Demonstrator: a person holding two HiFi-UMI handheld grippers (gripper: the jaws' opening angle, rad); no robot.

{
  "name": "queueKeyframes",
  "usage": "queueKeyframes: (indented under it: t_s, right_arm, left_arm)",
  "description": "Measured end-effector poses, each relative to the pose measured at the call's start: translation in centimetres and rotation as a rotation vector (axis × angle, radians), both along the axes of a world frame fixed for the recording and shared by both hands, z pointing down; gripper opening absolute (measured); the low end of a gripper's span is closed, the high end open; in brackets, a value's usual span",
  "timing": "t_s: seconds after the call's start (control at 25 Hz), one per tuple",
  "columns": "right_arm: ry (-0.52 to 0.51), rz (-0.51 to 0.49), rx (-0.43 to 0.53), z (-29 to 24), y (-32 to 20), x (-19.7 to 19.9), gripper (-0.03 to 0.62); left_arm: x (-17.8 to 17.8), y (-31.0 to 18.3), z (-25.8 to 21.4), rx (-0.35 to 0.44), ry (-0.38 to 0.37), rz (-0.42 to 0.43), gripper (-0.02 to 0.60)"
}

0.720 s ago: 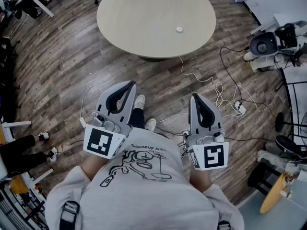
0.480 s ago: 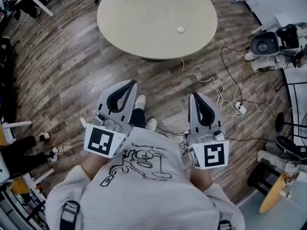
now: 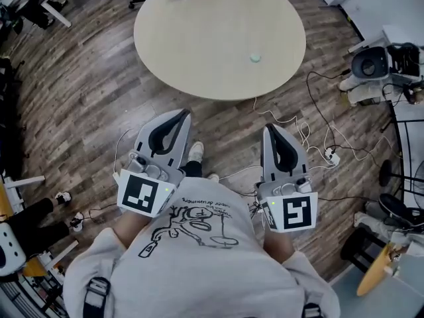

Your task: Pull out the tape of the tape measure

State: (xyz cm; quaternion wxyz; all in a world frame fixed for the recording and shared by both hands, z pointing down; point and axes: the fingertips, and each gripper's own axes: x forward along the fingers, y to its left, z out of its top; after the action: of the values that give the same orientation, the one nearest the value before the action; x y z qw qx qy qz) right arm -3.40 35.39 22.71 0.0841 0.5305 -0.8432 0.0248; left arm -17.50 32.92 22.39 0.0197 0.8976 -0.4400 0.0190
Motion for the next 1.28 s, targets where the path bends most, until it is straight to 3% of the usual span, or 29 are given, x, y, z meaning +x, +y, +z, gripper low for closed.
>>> queueKeyframes:
  t_s: [0.12,0.4,0.76,1.0,1.28]
  right_arm:
    - [0.005,0.007,-0.003,0.0,-2.9,-1.2,0.009]
    - [0.018,0.033,-0.019,0.0,-8.9,-3.8,0.009]
    - [0.014,0.091,-0.039,1.2,-12.8,-4.5,0.009]
    - [0.008,0.101,-0.058,2.6,-14.4,-4.5,0.009]
    - [0.014,0.132,-0.069,4.0,-17.5,-1.8,0.009]
  left_arm:
    - [-1.2,-3.1,-0.2,0.000,0.038,-0.003,0.021]
    - [-3.8,-9.3,0.7,-0.022,0.004,0.029,0.021]
    - [-5.3,-13.7,2.0,-0.047,0.006,0.050,0.021]
    - [-5.1,-15.2,3.2,-0.065,0.002,0.060,0.021]
    - [-3.2,-18.2,3.2,-0.058,-0.007,0.060,0.021]
